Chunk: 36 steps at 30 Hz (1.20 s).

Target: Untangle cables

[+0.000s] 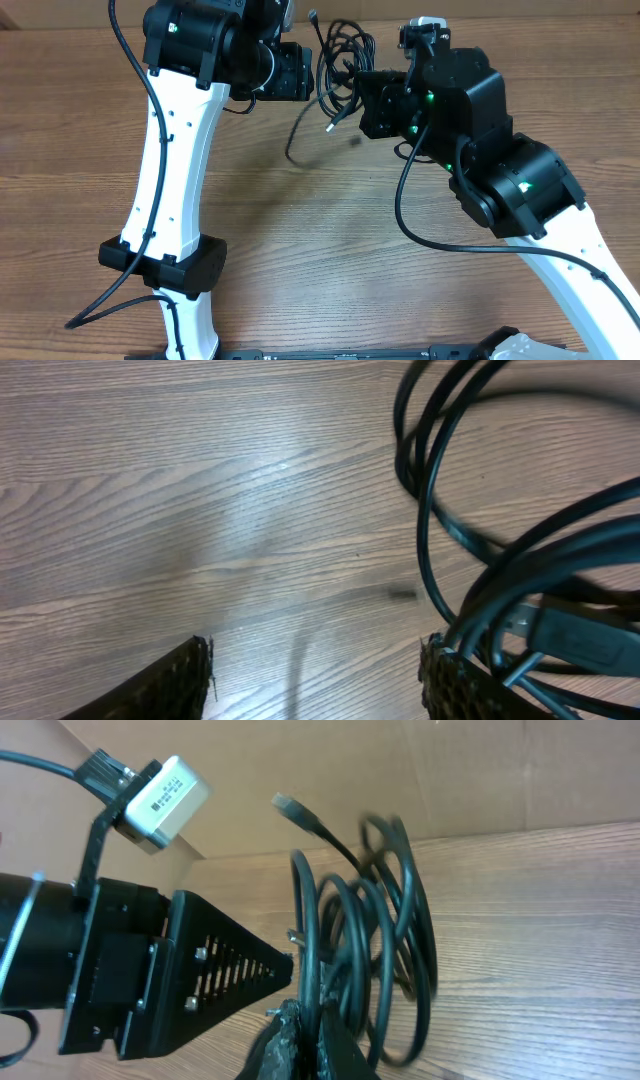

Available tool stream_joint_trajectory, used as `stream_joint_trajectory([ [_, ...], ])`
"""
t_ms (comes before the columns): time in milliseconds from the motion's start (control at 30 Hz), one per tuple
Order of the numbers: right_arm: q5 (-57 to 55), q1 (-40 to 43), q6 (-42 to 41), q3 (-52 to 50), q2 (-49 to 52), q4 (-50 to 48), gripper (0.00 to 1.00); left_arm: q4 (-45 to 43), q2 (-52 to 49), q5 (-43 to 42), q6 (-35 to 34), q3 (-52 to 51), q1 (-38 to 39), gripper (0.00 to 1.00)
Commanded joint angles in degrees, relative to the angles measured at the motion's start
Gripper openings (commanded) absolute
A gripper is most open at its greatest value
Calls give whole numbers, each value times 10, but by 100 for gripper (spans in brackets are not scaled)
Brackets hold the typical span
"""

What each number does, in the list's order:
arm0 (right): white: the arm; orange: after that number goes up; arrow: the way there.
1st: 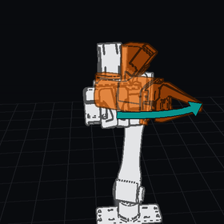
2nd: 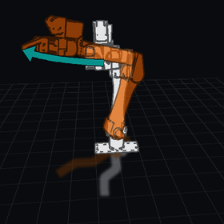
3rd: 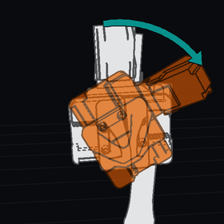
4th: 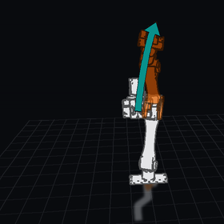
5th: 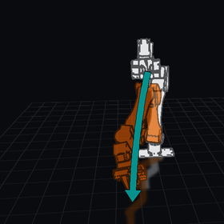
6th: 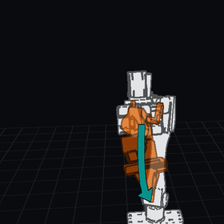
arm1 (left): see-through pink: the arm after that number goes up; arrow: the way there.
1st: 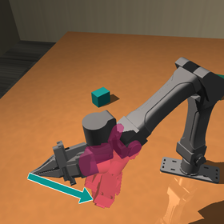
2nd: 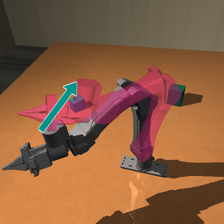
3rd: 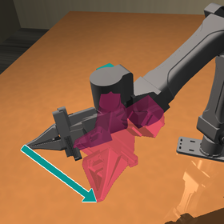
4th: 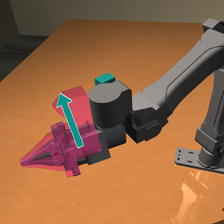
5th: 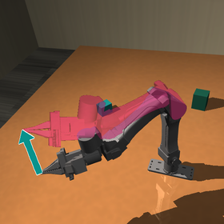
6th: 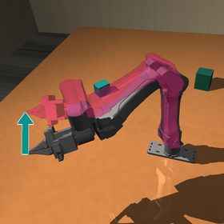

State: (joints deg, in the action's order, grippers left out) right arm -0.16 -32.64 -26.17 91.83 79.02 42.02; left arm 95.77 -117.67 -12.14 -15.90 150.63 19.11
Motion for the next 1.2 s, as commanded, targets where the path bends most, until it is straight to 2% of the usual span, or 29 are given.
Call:
stream_joint_trajectory([
  [0,17,2,5,1,16,6,4,-2,-2,7,5,-4,2,72],
  [233,184,2,3,1,10,-43,4,5,-2,-10,5,-4,3,81],
  [300,182,2,-17,1,10,-48,4,10,-2,-26,15,-4,3,81],
  [433,181,3,-37,1,10,-47,4,10,-2,-111,89,-4,5,81],
  [567,188,3,-57,1,9,-40,4,10,-2,-136,88,-4,5,81],
  [833,196,3,-82,2,-9,-61,4,-5,-14,-126,72,-5,8,81],
  [1067,195,3,-85,2,-52,-71,4,-7,-56,-148,65,-5,9,61],
  [1167,188,4,-85,2,-71,-71,4,-8,-73,-147,65,-5,8,39],
])
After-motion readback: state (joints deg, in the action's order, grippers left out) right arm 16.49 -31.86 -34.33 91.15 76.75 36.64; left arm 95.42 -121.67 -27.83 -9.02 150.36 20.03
